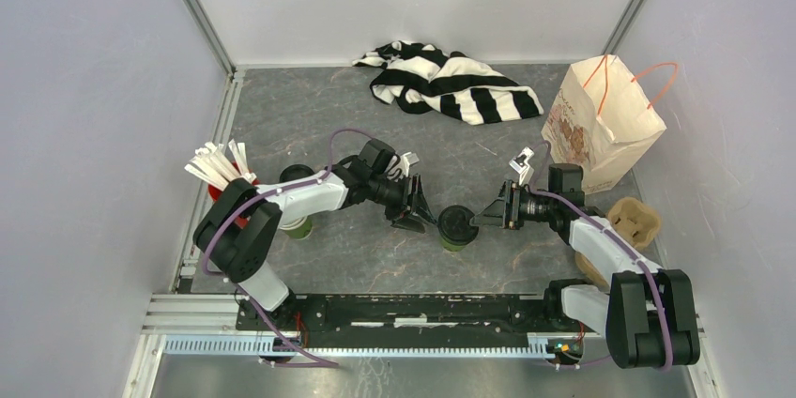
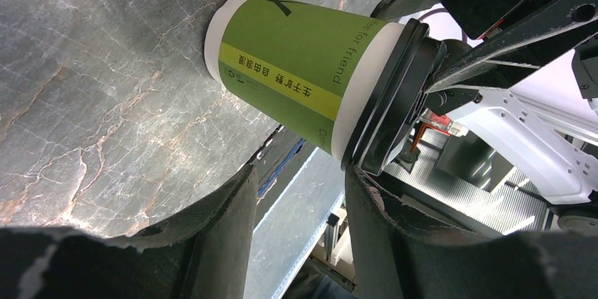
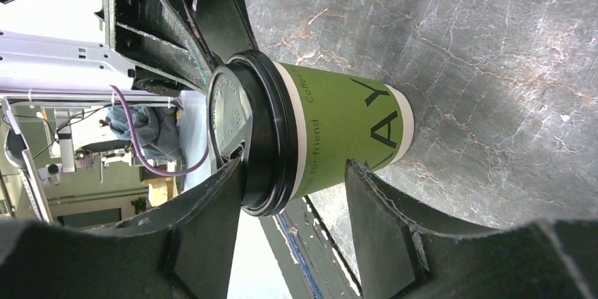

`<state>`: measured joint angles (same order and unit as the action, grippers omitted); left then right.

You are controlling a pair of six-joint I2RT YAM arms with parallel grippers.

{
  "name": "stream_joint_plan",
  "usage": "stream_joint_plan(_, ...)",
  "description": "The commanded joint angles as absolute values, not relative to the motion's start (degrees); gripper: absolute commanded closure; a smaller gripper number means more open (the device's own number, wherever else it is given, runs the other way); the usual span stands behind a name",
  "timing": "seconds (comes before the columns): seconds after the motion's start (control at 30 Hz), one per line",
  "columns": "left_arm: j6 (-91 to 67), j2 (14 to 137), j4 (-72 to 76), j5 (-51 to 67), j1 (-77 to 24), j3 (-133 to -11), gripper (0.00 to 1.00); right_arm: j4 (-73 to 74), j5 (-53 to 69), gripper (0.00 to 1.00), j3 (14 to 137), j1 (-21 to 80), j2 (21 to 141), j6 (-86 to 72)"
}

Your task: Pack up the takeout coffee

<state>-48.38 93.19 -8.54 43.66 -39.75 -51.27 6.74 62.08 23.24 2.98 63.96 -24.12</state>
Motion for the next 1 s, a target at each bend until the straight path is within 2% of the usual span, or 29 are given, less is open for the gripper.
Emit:
stream_joint_plan(0.0, -49.1, 92.0, -6.9, 44.2, -40.2, -53.3, 0.44, 6.8, 60.2, 0.4, 23.9, 3.0, 64.8, -21.5)
stream_joint_plan(0.53, -48.8, 92.0, -7.7, 44.0, -40.3, -55.5, 0.43, 6.4, 60.3, 0.4, 23.9, 2.9, 65.1, -21.6)
stream_joint_plan(0.73, -47.4, 93.6, -8.9, 44.0, -40.3, -56.2, 0.5, 6.3, 60.3, 0.4, 23.9, 2.9, 65.1, -21.7)
stream_joint_plan(0.97, -47.2, 95.3, -8.9, 43.8, -40.3, -56.3, 0.53, 6.2, 60.1, 0.4, 23.6, 3.0, 65.1, -21.8)
